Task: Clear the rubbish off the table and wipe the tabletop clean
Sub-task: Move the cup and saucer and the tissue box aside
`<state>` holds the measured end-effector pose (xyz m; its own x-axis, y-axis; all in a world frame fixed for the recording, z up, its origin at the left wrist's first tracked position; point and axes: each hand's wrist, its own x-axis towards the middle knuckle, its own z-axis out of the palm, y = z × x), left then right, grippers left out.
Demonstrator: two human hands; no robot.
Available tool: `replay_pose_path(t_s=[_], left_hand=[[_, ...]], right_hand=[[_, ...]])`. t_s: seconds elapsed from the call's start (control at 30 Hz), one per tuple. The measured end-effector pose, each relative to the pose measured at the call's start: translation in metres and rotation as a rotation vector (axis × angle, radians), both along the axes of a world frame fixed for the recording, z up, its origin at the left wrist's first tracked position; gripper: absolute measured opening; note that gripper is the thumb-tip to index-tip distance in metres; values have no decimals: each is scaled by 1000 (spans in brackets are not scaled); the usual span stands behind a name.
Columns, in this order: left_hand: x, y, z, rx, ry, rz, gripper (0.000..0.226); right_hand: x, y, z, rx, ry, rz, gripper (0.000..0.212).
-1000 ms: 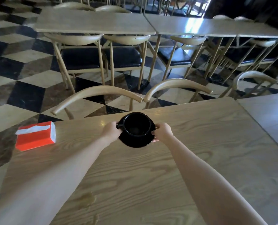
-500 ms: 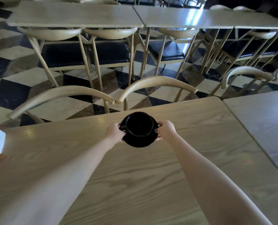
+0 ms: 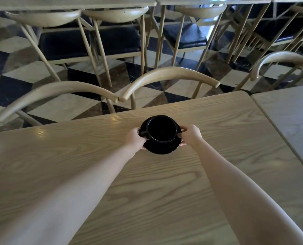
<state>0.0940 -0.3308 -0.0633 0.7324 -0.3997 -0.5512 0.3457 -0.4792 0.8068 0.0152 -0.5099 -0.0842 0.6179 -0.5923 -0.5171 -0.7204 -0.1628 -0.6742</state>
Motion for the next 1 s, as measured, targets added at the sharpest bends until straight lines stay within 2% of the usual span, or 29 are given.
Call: replay_pose_path(t_s=[0.23,0.37,0.53,0.7,0.83,1.0], left_hand=[[0,3,-16,3,14,-8,48],[3,8,-13,21,50,-106,60],[10,19,-1,129,8,-243,78],[26,44,20,191,-42,-315,68],[40,79,36,252,-108,-353,59],[57,144,47,334,-146,-393,50]], right_hand=[[-4,-1,-7,17,-16,-7,45],[-6,0,-3,27,13,24,44],[0,0,15,-116,113,173,52],[11,7,57,-203,137,195,48],[27,28,84,-310,115,290,44],[58,88,103,-346,96,454,48]])
